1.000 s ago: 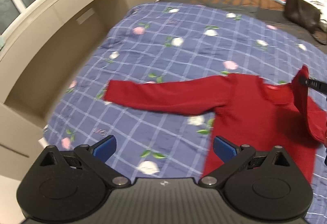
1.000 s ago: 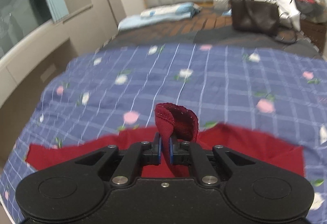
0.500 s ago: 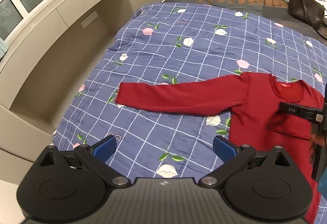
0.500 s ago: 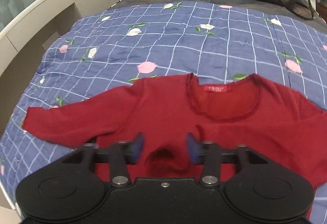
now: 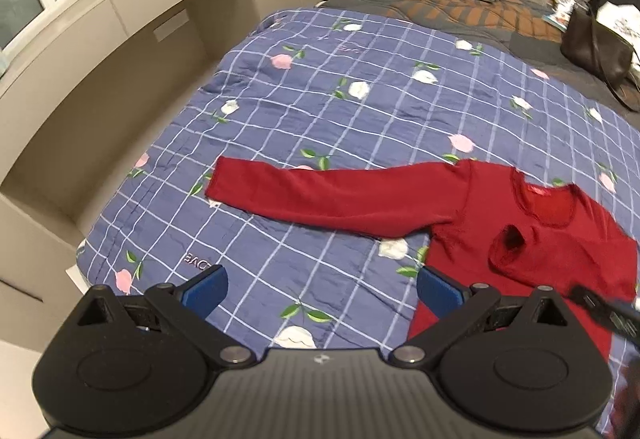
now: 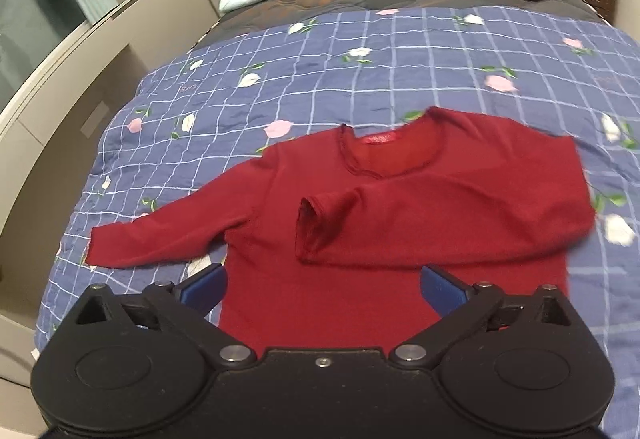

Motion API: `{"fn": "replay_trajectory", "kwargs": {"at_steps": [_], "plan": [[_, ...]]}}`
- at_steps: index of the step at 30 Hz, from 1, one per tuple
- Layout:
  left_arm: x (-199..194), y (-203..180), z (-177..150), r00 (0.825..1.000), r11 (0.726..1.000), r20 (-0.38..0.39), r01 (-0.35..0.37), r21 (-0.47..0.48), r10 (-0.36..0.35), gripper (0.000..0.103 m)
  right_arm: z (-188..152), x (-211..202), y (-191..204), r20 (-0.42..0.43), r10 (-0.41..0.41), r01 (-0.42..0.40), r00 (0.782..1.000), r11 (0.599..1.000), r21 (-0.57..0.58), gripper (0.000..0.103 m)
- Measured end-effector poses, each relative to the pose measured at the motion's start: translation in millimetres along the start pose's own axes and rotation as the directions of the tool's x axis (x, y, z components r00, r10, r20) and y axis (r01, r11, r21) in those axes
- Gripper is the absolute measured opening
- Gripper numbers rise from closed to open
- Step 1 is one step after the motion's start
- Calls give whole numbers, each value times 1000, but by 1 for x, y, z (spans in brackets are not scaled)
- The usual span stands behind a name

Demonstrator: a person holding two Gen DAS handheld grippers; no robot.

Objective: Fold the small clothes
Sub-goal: 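Carry the cuff across the sweater body and release it, then grasp the other sleeve cuff with the left tool and lift it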

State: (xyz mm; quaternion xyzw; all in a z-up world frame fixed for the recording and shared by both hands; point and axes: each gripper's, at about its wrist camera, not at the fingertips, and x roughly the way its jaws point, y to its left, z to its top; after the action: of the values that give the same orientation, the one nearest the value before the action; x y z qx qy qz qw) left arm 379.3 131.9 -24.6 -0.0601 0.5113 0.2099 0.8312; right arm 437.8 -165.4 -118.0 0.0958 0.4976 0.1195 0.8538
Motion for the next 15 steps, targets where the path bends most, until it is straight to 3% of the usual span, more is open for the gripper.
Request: {"fn": "replay_trajectory", "kwargs": {"at_steps": [7, 15], "plan": [[57, 57, 6, 996, 995, -67, -64, -79, 59, 103, -25, -35, 11, -38, -59, 60, 998, 998, 28, 102], [126, 126, 13, 987, 974, -92, -147, -173, 133, 103, -33, -29, 46, -143, -116, 115, 983, 993, -17, 102]]}}
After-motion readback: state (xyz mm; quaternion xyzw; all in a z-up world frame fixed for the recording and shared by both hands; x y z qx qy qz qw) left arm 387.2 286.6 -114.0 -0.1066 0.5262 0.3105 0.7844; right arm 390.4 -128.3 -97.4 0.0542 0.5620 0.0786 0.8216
